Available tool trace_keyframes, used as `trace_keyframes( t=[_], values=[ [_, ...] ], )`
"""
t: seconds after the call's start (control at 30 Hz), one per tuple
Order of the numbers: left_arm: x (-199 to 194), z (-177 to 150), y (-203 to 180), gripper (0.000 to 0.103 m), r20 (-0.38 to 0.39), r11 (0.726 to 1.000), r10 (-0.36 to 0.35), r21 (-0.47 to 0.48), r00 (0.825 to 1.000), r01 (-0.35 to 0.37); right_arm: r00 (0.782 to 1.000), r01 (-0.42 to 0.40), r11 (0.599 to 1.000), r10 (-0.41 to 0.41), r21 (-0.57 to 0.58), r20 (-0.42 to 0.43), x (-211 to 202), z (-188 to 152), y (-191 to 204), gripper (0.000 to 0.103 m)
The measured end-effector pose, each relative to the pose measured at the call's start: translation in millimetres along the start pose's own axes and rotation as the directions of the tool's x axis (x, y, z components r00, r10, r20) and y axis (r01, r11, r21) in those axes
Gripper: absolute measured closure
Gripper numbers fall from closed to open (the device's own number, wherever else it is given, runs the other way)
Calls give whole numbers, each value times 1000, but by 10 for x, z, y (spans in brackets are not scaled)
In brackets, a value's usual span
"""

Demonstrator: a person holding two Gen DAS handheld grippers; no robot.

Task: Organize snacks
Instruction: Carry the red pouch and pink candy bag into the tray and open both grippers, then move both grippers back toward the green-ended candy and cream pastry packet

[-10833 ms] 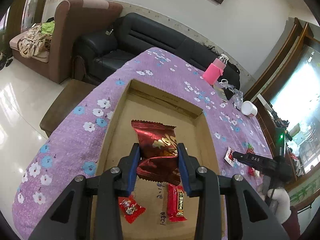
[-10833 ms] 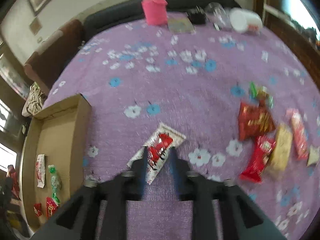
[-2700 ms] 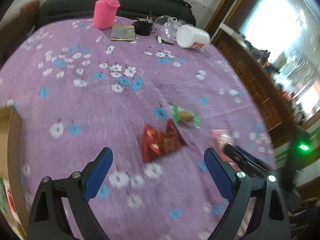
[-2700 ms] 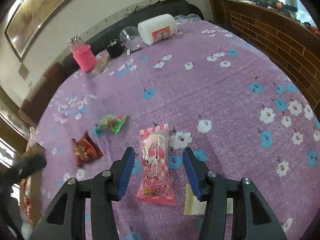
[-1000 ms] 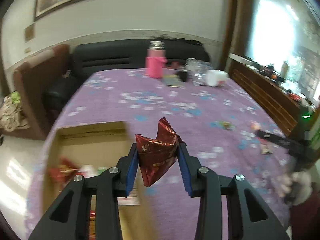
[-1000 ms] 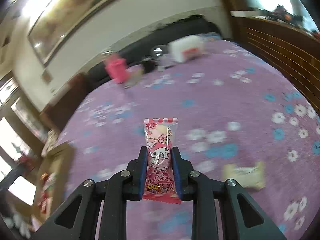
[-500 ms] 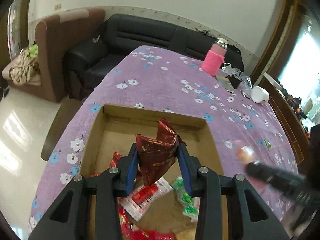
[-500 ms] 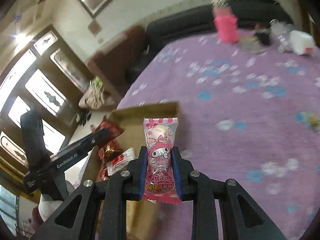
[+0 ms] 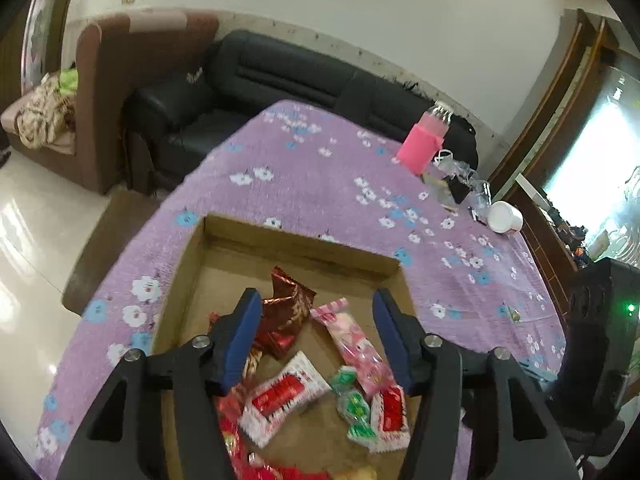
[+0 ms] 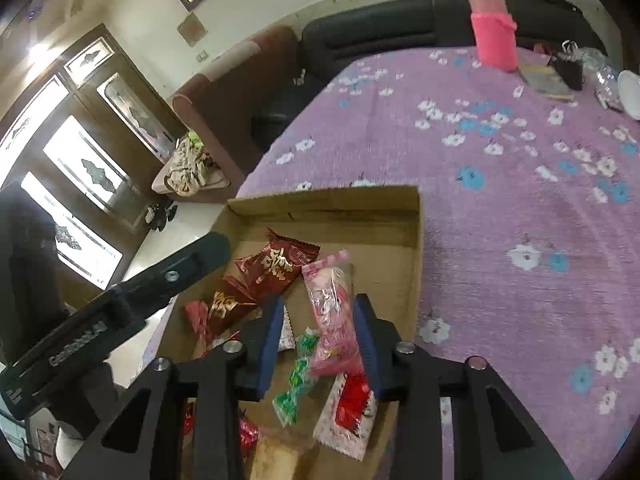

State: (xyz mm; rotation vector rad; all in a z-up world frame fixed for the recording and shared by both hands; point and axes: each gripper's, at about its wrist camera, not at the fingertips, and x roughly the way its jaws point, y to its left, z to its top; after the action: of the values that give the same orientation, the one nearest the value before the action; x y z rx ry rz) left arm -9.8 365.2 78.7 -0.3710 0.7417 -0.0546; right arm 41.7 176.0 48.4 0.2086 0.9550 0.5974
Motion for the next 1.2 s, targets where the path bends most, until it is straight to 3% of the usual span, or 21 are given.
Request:
trace_keyframes(
  t=[0.1, 0.17, 0.27, 0.33, 0.5, 0.6, 0.77, 0.87, 0.93, 1.0, 1.2],
  values=[
    [-361, -77, -211, 30, 90, 997, 53, 57, 995, -58, 999, 1, 1000, -1, -9, 45, -297, -100, -26, 63],
    [-597, -144, -375, 15, 167, 988, 114, 80, 979, -129, 997, 6, 1000, -5, -7, 73, -497, -207, -81, 62],
    [-906, -279, -665, 2, 265, 978, 170, 76, 949, -196, 993, 30, 1000, -31, 8, 116, -809, -395, -214, 61],
    [-1028, -374, -852, 1, 283, 977, 168, 83, 944, -198, 985, 67, 997, -71, 29, 160, -1025, -548, -346, 58],
    [-1124, -661, -1262, 1, 266, 974, 151, 127, 952, -190, 959, 164, 983, -178, 81, 221, -1396, -855, -612, 58],
    [-1123, -840, -1491, 1, 247, 972, 138, 152, 959, -179, 952, 173, 975, -201, 136, 231, -1534, -1016, -773, 58],
    [-1048, -1065, -1858, 1, 232, 938, 173, 258, 957, -232, 943, 194, 956, -244, 222, 227, -1692, -1245, -967, 58],
    [-1007, -1182, -1979, 1, 217, 927, 172, 293, 961, -232, 925, 225, 941, -288, 252, 248, -1862, -1330, -1033, 57],
    [-938, -1254, -2060, 1, 201, 919, 184, 313, 962, -241, 915, 225, 934, -301, 279, 270, -1980, -1361, -1101, 48],
    [-880, -1308, -2125, 1, 187, 910, 195, 333, 963, -249, 905, 245, 923, -327, 297, 271, -2015, -1383, -1165, 47],
    [-792, -1431, -2269, 1, 160, 893, 182, 386, 970, -231, 915, 241, 913, -327, 329, 236, -1955, -1458, -1334, 47]
  ],
)
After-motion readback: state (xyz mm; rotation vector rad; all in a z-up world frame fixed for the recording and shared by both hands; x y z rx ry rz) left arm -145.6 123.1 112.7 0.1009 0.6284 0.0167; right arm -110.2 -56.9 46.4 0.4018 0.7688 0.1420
